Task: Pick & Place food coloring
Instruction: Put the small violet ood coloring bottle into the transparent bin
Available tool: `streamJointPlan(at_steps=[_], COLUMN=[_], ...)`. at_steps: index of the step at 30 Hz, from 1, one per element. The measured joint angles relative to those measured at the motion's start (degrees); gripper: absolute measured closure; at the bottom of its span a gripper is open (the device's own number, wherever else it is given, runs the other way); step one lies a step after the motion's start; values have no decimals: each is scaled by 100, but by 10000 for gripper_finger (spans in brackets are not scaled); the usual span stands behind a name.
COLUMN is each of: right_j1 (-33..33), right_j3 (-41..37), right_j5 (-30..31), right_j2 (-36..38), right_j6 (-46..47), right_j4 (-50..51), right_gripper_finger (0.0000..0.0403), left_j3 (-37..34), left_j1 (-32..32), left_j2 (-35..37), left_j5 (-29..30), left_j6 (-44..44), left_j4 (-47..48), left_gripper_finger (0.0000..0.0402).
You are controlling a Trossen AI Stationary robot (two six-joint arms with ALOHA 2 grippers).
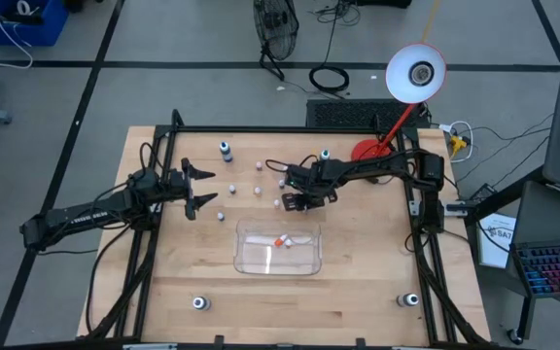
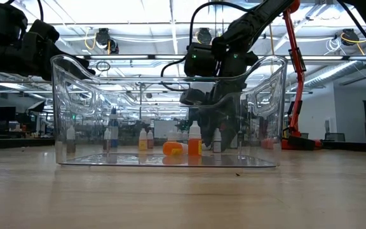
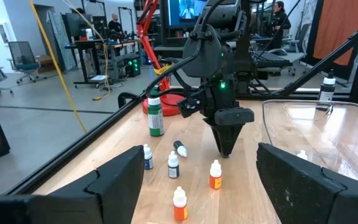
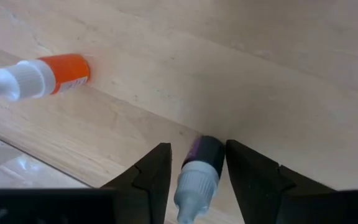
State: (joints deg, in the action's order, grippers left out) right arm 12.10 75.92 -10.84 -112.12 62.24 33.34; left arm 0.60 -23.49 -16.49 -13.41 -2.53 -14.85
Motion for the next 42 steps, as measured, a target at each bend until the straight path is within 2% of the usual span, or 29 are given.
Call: streamJointPlan(at_steps=[24,28,34,42], right_j1=[-22,-22,-22,-54], right_j3=[4,4,4,2], right_j5=[176,176,172,225], right_j2=[4,4,7,174], right_j6=[7,-44,-409,-974], right_j4=[134,133,96,-314], right_gripper_finger=[262,282,342,346], left_j3=[0,0,0,0], left_j1=[0,0,0,0], left_j2=[0,0,0,1], left_j5=[0,0,0,0], left_j6=[-1,-1,-1,-1], left_j4=[2,2,1,2], left_gripper_finger=[96,96,96,96])
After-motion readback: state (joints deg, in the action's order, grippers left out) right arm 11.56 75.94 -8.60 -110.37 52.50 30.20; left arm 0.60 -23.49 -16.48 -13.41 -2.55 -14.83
